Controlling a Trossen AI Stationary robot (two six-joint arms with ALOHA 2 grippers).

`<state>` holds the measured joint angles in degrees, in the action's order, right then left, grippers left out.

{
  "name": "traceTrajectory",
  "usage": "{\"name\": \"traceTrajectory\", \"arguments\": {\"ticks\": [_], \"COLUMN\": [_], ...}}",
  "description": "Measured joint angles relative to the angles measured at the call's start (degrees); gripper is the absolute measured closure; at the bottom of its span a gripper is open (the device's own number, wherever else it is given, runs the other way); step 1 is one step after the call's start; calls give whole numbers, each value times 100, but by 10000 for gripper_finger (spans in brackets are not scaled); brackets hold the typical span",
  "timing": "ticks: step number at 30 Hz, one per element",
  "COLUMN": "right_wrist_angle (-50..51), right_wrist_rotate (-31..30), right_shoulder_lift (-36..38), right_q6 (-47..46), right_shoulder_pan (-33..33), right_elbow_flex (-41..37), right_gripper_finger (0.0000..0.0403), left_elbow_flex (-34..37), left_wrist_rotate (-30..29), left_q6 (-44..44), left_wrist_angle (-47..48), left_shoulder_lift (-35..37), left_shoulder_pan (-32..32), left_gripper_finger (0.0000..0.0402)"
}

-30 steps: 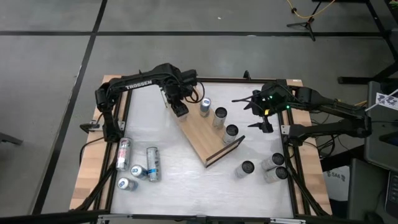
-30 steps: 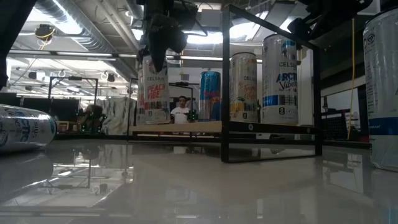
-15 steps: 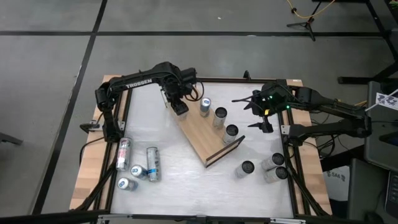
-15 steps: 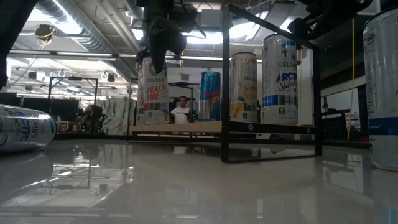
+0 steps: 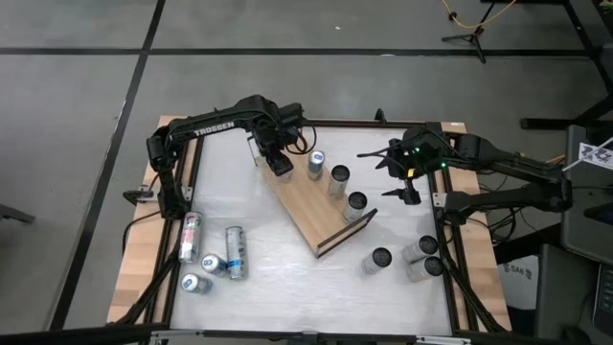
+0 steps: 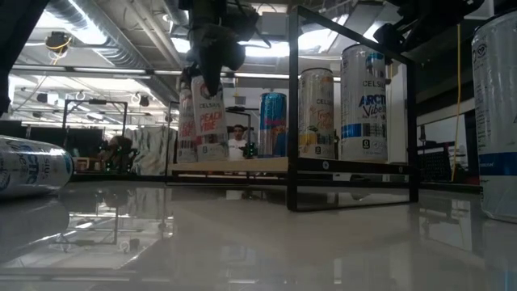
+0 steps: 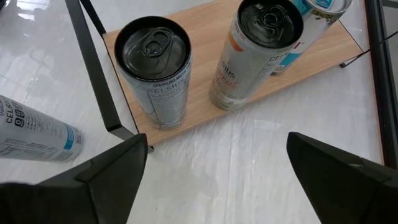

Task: Place canned beverage on shelf
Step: Put the right white-pink soda can on the shelf and align with the other white-pink soda can

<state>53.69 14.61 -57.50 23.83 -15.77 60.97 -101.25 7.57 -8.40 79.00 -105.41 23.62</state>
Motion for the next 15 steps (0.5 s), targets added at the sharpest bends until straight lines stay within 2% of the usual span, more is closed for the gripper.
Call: {"name": "traceTrajectory", "arguments": {"ticks": [15], "right_wrist_angle": [0], "right_wrist_rotate": [0], "right_shoulder_lift": [0], "right_q6": [0], "right_shoulder_pan": [1], "right_elbow_flex": [0], "right_gripper_finger": [24], "left_elbow_flex": [0], "left_wrist_rotate": [92], "left_q6": [-17], "left_wrist_angle": [159], "left_shoulder_lift": [-2], "left_shoulder_pan": [0], "left_gripper_finger": [122]}}
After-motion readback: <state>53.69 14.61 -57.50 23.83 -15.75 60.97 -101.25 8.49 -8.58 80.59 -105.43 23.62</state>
